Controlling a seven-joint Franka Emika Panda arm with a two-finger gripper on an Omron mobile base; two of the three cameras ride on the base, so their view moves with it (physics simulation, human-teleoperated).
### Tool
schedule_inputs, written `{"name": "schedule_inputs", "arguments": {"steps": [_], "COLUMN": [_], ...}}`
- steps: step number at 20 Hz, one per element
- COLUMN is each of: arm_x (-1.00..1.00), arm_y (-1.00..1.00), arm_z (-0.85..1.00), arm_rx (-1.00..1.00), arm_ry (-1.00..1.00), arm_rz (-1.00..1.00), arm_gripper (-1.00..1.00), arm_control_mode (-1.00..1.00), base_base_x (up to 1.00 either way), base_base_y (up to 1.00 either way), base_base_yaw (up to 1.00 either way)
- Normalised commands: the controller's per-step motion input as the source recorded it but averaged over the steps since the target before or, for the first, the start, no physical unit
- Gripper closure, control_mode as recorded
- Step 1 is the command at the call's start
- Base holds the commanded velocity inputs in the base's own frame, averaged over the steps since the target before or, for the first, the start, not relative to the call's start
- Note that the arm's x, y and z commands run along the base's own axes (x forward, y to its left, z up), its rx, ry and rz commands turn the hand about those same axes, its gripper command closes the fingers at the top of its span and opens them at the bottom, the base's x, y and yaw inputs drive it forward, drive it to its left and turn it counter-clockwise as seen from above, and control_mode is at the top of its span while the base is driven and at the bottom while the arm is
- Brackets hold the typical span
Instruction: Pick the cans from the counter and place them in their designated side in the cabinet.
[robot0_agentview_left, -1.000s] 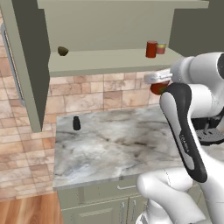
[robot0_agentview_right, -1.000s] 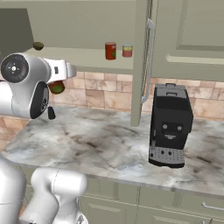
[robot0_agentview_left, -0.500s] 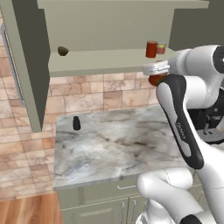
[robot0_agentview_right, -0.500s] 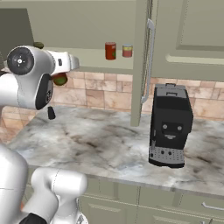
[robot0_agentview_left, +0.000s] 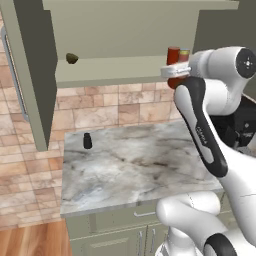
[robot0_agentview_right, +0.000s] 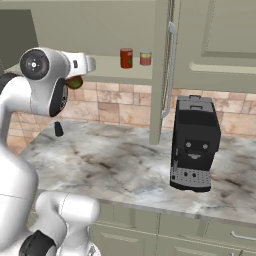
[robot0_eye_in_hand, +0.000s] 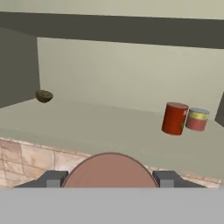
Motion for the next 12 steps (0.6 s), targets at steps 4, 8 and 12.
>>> {"name": "schedule_inputs", "arguments": {"steps": [4, 8, 12], "arm_x": [0.34, 0.29, 0.34], "arm_y": [-0.07, -0.13, -0.08], "arm_z": [0.11, 0.04, 0.05], "arm_rx": [0.0, -0.02, 0.0], "arm_ry": [-0.03, -0.07, -0.03], "arm_rz": [0.0, 0.03, 0.01], "arm_gripper": [1.0, 1.0, 1.0], "arm_control_mode": [-1.0, -1.0, -1.0], "base_base_x": [0.0, 0.0, 0.0], "base_base_y": [0.0, 0.0, 0.0], "base_base_yaw": [0.0, 0.0, 0.0]}}
